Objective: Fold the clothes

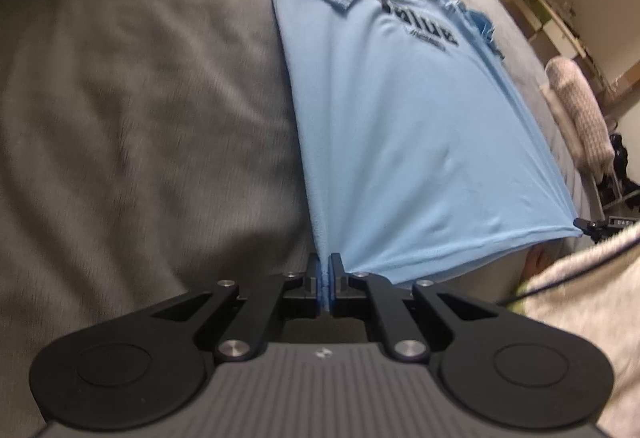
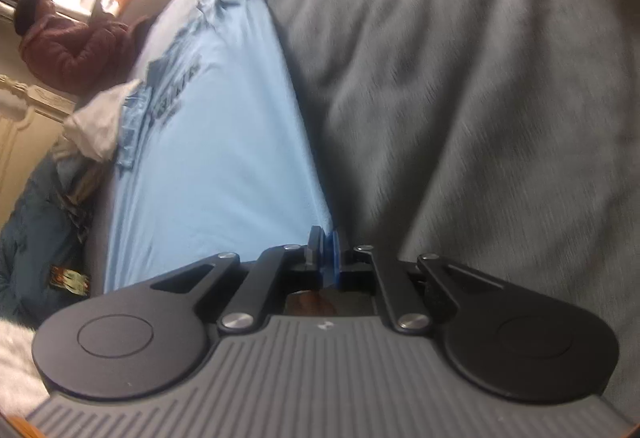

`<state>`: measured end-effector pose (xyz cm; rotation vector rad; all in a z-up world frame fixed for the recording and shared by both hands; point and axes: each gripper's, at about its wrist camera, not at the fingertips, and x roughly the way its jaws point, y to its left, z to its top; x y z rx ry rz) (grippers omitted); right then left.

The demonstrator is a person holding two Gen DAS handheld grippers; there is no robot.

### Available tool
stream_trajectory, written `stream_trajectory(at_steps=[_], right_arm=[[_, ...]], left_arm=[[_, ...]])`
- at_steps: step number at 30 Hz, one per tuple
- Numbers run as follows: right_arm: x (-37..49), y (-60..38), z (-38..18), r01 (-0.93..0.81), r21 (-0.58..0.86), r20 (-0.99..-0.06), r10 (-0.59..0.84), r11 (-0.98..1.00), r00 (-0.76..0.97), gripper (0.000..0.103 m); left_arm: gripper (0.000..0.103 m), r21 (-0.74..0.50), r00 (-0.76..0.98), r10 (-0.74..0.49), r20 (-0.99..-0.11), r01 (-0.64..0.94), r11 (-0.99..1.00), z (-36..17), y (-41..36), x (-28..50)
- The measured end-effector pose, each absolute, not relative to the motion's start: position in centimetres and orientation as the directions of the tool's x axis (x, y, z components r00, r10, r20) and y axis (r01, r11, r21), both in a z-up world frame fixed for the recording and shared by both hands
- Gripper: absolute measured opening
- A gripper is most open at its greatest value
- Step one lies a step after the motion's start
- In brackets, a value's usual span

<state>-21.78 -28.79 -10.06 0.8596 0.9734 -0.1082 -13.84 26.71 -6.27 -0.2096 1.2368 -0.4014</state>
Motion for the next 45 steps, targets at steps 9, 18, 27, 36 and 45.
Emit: stream_trajectory(at_steps=[9, 18, 27, 36, 45], right_arm=[[-20.7, -28.8, -9.7, 0.44, 0.438, -0.839, 0.181, 0.784, 0.513, 0.014], [-19.7, -28.5, -6.2, 0.366, 0.256, -0.829, 0.009, 0.895, 0.56, 0.018], [-6.0, -20.7, -6.7, 0.006, 0.329, -0.726, 0.249, 0.944, 0.641, 0.019], [2.3, -15.0, -10.3, -0.129, 0.317, -0.731, 0.329, 0.94, 0.597, 0.018], [-0.4, -26.0, -11.5, 0.131, 0.298, -0.752, 0.148, 0.946, 0.642, 0.013]], left_arm=[[0.02, -0.294, 0.2, -0.345, -0.917, 0.246, 0.924, -8.8, 25.5, -12.9], [0.037, -0.24, 0.284, -0.28, -0.917, 0.167, 0.956, -5.8, 28.6, -10.3], [0.038, -0.25, 0.487, -0.407, -0.773, 0.357, 0.9, -4.1, 19.3, -2.4], [0.037, -0.243, 0.524, -0.377, -0.764, 0.308, 0.92, -9.6, 14.4, 3.2], [0.019, -0.288, 0.593, -0.291, -0.751, 0.104, 0.952, -10.8, 22.6, 5.0]])
